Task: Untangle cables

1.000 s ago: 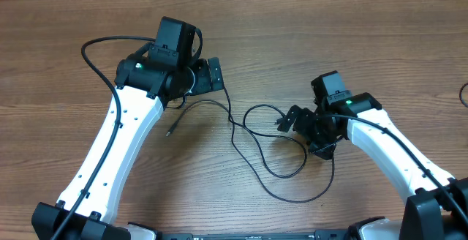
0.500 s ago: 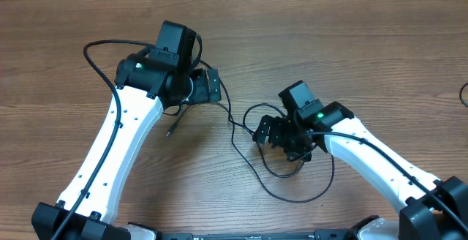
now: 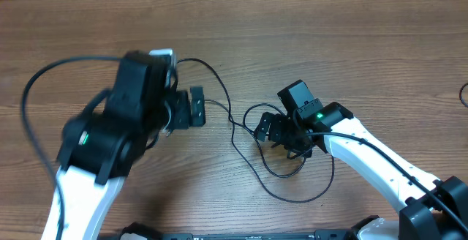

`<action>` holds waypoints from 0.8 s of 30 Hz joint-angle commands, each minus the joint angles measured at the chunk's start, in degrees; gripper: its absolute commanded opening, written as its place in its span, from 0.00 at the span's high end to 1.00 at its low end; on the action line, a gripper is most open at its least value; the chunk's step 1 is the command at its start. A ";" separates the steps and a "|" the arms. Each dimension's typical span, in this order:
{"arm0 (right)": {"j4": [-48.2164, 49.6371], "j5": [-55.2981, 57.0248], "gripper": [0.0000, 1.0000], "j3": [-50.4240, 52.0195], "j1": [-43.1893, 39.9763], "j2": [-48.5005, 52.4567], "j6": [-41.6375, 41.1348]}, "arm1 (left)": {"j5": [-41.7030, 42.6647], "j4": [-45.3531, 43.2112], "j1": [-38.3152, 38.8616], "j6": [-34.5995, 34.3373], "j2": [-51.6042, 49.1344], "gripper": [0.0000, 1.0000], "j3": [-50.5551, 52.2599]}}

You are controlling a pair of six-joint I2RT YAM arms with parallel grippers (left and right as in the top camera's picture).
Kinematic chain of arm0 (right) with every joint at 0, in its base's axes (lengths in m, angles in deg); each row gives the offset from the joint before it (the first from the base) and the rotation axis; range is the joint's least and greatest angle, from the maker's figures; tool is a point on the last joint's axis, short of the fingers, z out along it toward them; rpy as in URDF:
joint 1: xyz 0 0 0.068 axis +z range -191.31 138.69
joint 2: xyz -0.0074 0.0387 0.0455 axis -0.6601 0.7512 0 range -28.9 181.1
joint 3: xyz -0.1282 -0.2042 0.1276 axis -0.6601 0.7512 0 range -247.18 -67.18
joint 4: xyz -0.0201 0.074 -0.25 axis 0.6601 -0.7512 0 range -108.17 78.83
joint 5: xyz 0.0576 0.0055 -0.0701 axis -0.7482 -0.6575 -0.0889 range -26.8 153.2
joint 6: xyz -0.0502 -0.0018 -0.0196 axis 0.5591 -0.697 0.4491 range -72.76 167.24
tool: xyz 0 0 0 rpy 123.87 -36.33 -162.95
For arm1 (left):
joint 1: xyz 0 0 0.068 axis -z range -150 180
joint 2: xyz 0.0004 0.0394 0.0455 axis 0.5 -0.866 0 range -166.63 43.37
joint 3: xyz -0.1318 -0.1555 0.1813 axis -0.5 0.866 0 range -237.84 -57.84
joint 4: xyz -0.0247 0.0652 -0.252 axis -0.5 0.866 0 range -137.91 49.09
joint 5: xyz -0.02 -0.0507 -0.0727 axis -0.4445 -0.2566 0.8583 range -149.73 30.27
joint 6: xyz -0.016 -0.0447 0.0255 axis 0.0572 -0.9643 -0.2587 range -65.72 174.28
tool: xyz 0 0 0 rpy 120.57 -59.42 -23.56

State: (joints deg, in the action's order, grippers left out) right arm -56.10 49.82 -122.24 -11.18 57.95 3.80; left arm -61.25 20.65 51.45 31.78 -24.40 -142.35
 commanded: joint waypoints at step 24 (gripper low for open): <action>2.12 -1.18 0.00 0.11 0.17 -0.07 0.52 | -0.96 -11.04 2.05 -8.24 -3.08 0.00 19.80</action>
State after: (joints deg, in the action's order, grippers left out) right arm -54.70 49.95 -122.22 -11.18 57.95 3.80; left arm -62.78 9.78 53.29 24.35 -24.86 -122.77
